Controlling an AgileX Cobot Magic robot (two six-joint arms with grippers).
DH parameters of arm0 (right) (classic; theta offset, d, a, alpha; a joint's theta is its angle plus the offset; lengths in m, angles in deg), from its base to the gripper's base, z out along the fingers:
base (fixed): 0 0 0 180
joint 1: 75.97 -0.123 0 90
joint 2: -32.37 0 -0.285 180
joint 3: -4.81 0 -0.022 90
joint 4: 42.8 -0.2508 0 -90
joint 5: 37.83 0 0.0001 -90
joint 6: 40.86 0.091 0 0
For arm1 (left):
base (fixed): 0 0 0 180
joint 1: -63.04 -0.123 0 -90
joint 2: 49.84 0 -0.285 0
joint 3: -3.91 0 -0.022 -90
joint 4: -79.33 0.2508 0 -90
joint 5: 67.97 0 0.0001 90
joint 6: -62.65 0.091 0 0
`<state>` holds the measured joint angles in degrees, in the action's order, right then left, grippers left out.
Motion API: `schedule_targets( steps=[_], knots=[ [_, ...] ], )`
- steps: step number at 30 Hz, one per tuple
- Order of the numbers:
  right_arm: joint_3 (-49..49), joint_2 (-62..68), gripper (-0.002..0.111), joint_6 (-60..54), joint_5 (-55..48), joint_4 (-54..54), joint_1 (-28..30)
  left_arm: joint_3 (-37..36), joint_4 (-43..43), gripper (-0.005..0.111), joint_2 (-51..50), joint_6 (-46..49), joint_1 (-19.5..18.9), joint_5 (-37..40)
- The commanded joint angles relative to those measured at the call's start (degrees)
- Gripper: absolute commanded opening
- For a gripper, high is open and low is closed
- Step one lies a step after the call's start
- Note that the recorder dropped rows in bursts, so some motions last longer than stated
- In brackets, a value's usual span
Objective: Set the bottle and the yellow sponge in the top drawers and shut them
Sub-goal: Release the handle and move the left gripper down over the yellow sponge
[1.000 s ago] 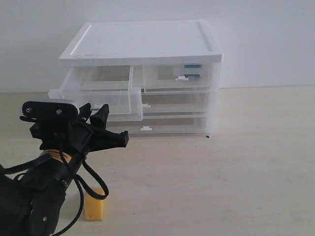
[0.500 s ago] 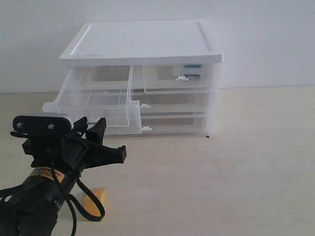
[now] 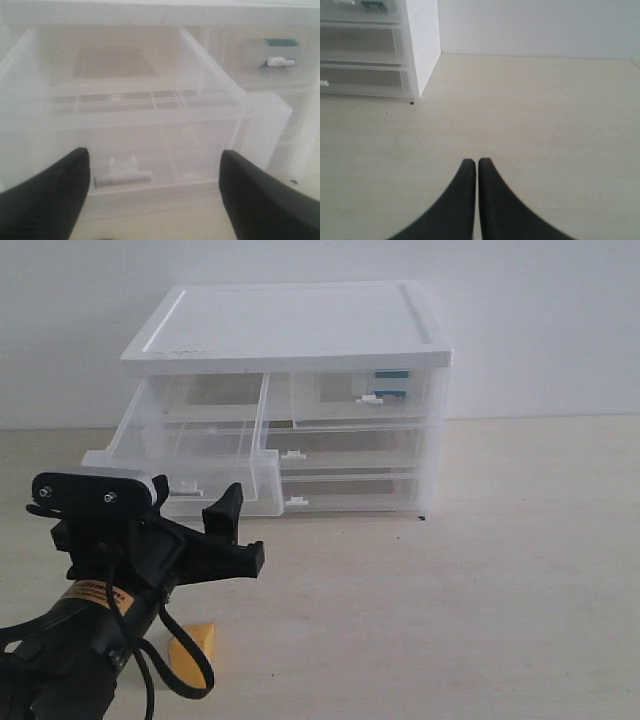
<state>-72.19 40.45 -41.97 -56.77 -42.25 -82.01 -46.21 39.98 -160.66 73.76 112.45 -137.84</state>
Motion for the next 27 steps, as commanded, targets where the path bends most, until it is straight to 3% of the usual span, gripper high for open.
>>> schedule_targets(
  steps=[1,7,19,22,24,27],
  knots=[
    [-0.2,-0.3,0.000,-0.1,0.5,0.0,0.2,-0.2,0.2,0.069,1.6,0.3,0.4,1.3],
    [-0.2,-0.3,0.000,-0.1,0.5,0.0,0.2,-2.2,-3.4,0.069,6.9,2.7,0.4,10.0],
    [-0.2,-0.3,0.000,-0.1,0.5,0.0,0.2,-3.6,-11.1,0.069,21.7,24.3,0.4,38.5],
    [-0.2,-0.3,0.000,-0.1,0.5,0.0,0.2,-3.6,-18.0,0.069,26.6,33.5,0.4,47.5],
    [-0.2,-0.3,0.000,-0.1,0.5,0.0,0.2,-3.6,-27.8,0.068,30.8,45.1,0.4,55.2],
    [-0.2,-0.3,0.000,-0.1,0.5,0.0,0.2,-3.6,-35.0,0.068,32.2,50.4,0.4,58.2]
  ],
)
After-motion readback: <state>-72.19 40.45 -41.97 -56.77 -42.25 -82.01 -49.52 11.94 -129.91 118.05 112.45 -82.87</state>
